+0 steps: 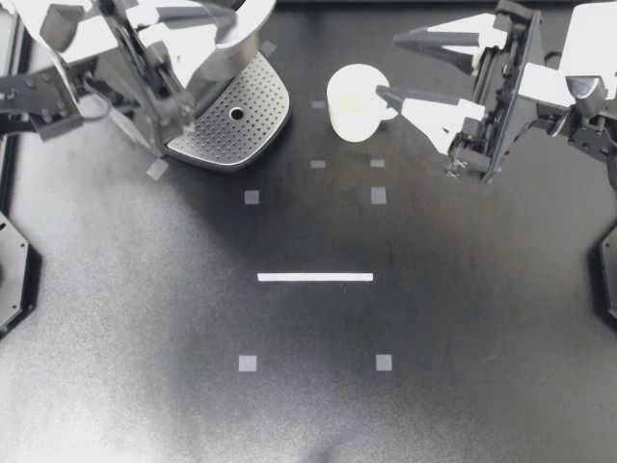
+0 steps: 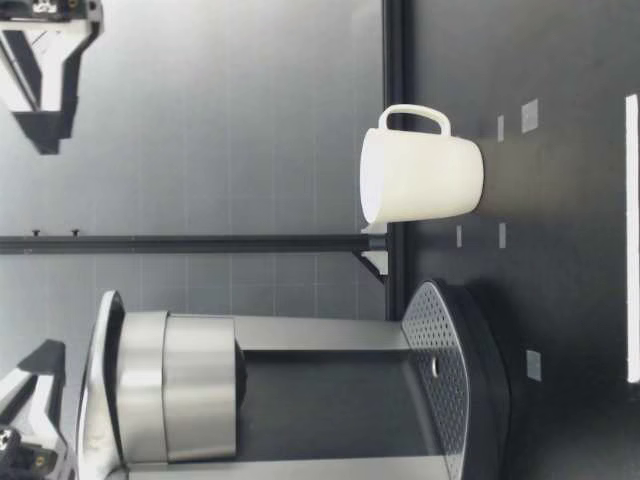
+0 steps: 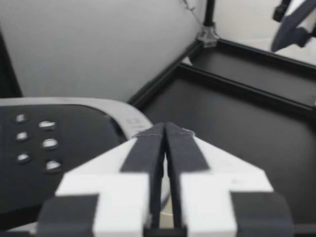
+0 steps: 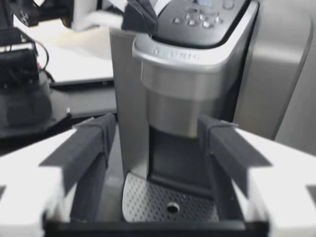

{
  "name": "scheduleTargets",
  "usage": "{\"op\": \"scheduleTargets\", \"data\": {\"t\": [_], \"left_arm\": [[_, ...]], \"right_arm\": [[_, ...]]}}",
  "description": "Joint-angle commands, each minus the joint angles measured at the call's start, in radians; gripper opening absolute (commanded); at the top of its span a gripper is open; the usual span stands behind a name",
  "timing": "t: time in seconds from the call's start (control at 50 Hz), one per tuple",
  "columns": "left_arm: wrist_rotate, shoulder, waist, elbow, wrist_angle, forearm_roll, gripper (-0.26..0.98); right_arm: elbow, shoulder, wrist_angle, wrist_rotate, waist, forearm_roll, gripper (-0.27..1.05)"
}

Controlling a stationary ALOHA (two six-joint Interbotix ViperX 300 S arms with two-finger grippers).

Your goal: Place the coffee capsule inside the capsule container, then place the cup onto the center of the cup tray.

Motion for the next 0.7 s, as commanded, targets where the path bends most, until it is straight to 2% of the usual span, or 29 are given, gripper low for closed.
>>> {"op": "scheduleTargets", "data": {"t": [0.0,0.16,0.24,0.32,0.4,0.48,0.52,0.54,0.68], "left_arm": [[0.008,-0.002,-0.023,-0.031,0.023,0.002,0.10],[0.043,0.003,-0.104,-0.028,0.155,-0.005,0.10],[0.078,-0.006,-0.144,-0.025,0.255,-0.037,0.10],[0.141,-0.015,-0.158,-0.028,0.316,-0.107,0.10],[0.261,-0.025,-0.163,-0.040,0.364,-0.224,0.10],[0.413,-0.034,-0.166,-0.064,0.408,-0.367,0.10],[0.497,-0.040,-0.167,-0.086,0.431,-0.448,0.10],[0.560,-0.046,-0.167,-0.100,0.451,-0.508,0.10],[0.836,-0.072,-0.167,-0.183,0.540,-0.787,0.10]], "right_arm": [[-0.012,-0.017,0.025,-0.003,0.005,-0.002,0.65],[-0.018,-0.021,0.141,-0.008,0.003,-0.002,0.65],[-0.040,-0.029,0.272,-0.020,0.003,-0.003,0.65],[-0.077,-0.031,0.425,-0.035,-0.006,-0.011,0.65],[-0.126,-0.025,0.600,-0.055,-0.034,-0.028,0.65],[-0.175,-0.011,0.750,-0.078,-0.071,-0.057,0.65],[-0.196,-0.002,0.813,-0.094,-0.094,-0.066,0.65],[-0.206,0.002,0.841,-0.103,-0.103,-0.069,0.65],[-0.256,0.037,0.989,-0.193,-0.169,-0.071,0.65]]}}
